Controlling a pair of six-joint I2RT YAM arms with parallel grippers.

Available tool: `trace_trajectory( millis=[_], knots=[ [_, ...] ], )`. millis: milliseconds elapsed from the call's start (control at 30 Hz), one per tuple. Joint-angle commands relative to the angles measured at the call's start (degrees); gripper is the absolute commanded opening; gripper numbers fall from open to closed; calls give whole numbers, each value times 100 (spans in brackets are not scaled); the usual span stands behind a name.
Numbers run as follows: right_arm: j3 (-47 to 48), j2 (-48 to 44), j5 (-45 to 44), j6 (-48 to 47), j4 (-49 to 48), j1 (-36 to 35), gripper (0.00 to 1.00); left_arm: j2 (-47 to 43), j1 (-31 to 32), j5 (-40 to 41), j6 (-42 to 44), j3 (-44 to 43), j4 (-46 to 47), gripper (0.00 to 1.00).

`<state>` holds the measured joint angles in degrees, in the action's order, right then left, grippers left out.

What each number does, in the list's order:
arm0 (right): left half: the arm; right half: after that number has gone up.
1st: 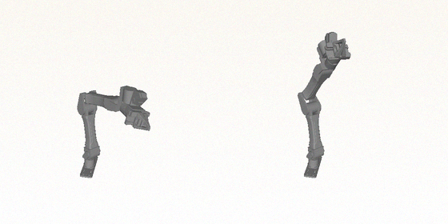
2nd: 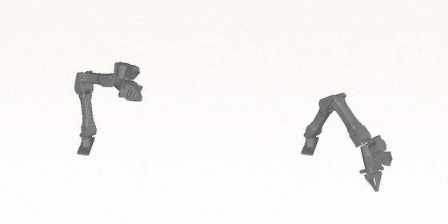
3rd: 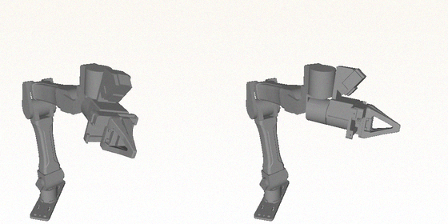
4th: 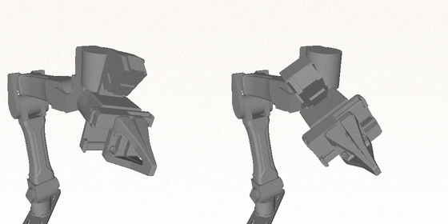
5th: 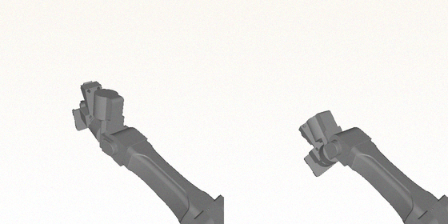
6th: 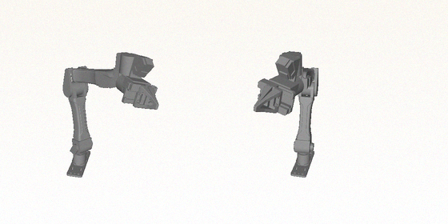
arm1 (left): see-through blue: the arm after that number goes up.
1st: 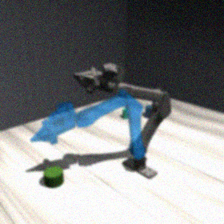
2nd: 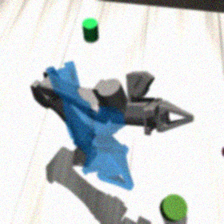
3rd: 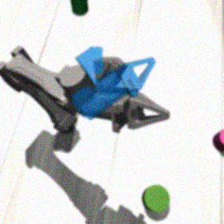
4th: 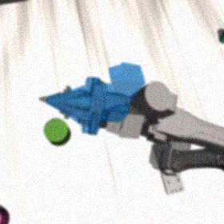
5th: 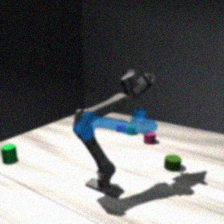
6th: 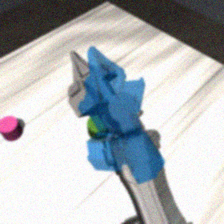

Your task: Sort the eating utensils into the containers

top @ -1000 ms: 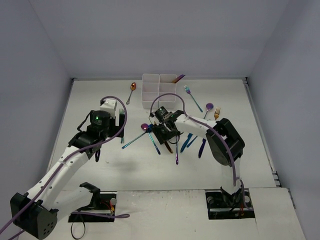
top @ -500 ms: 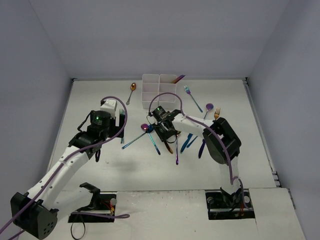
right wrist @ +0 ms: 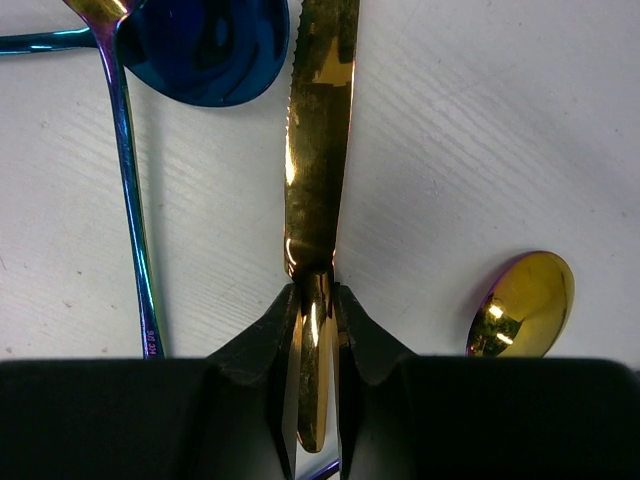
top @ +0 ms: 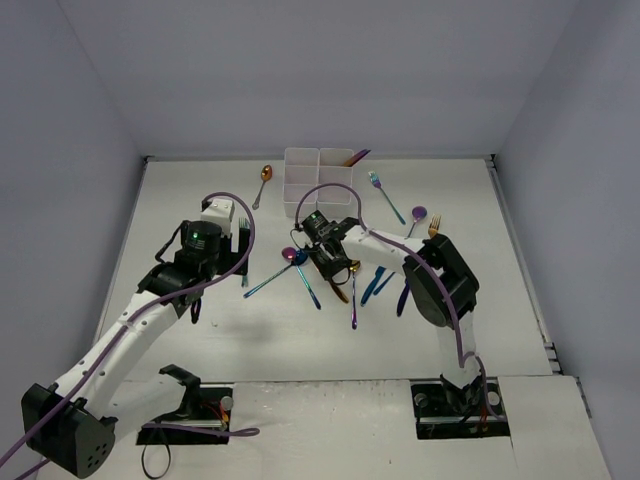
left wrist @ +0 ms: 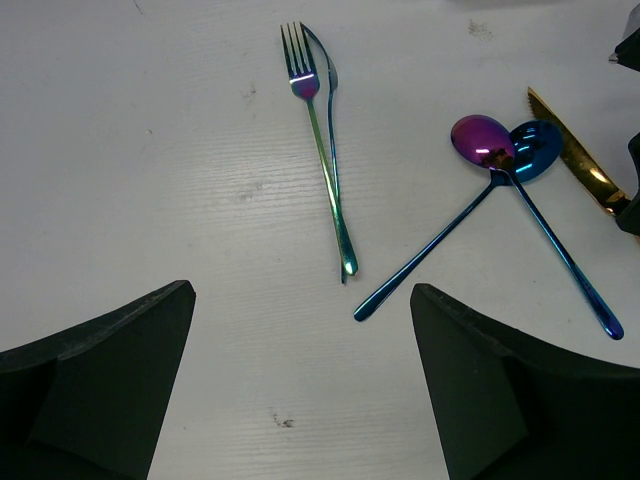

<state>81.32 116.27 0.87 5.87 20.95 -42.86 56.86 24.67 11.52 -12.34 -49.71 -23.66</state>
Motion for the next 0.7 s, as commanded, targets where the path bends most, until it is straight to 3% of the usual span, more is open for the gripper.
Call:
trace_trajectory(
  millis=[0, 200, 433, 667],
  knots=[
    [430, -630, -156, -94, 242, -29, 0, -44, -40, 88, 57, -100, 318, 87],
    [883, -1320, -554, -90, 234, -12, 0, -61, -32, 123, 47, -100, 357, 87],
    [1676, -1419, -1134, -150, 100, 89, 0, -68, -41, 96, 19, -100, 380, 87],
    [2187, -1287, -1130, -139, -1336, 557, 0, -87, -50, 88, -23, -91, 380, 87]
  ],
)
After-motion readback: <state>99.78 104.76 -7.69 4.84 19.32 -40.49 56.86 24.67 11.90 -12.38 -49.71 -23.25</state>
